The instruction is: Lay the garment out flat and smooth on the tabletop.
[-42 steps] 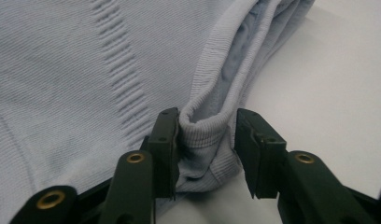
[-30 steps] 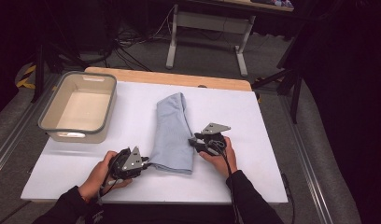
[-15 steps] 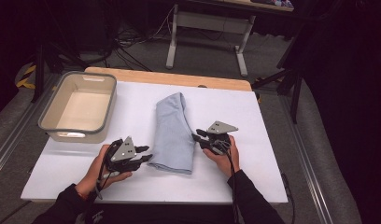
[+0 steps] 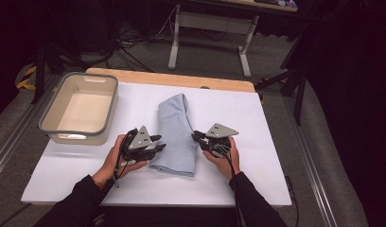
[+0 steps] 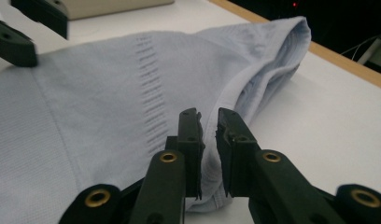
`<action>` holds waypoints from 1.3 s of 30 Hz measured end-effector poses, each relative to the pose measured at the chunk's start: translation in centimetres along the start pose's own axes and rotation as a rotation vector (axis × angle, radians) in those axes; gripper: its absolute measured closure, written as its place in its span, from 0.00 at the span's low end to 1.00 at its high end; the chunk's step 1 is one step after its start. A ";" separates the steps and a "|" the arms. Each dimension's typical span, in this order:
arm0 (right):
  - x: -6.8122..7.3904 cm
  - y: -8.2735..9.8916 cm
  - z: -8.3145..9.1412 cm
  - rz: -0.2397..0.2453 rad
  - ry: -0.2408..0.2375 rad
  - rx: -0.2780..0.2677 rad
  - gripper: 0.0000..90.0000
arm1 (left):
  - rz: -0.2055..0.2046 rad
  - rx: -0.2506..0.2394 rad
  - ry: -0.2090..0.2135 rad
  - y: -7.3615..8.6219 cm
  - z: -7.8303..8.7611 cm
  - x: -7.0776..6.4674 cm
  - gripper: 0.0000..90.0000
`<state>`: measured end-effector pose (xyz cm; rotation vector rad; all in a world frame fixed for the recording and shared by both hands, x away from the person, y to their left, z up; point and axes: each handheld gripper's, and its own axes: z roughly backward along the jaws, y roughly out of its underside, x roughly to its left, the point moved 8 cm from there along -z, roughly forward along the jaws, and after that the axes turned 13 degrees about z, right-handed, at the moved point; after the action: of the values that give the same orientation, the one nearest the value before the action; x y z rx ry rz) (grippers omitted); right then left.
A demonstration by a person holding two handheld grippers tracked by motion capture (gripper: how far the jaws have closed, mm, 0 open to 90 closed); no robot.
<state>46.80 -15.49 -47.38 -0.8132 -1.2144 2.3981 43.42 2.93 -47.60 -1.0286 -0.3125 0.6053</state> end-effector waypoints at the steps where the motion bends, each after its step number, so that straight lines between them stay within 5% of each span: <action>1: 0.1 -0.1 0.0 0.002 -0.001 -0.005 0.92 | -0.010 0.004 -0.005 0.0 -0.1 0.1 0.72; 6: 0.5 -0.1 -0.4 0.005 -0.018 0.006 0.93 | -0.011 -0.011 -0.016 -0.5 -0.3 0.6 0.75; 10: 0.8 0.0 -0.8 0.020 -0.015 0.033 0.83 | -0.011 0.013 -0.009 -0.3 -0.9 1.0 0.76; 16: 0.5 1.1 -1.6 0.013 0.000 0.089 0.88 | 0.022 0.047 0.002 0.5 -1.7 1.4 0.77; 22: 0.3 1.8 -1.9 0.005 -0.006 0.117 0.90 | -0.006 0.112 -0.034 1.5 -2.4 1.6 0.77; 26: 0.2 2.2 -1.9 0.002 -0.002 0.135 0.90 | 0.008 0.125 -0.030 1.8 -2.5 1.7 0.77; 31: 0.1 2.5 -1.7 -0.033 -0.001 0.144 0.91 | -0.021 0.154 -0.047 2.2 -2.7 1.5 0.77; 39: 0.3 2.8 -1.6 -0.023 -0.001 0.153 0.91 | -0.035 0.180 -0.052 2.7 -2.5 1.3 0.78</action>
<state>47.47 -15.99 -50.48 -0.7467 -1.0205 2.4377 44.88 2.94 -51.26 -0.8338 -0.3151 0.6182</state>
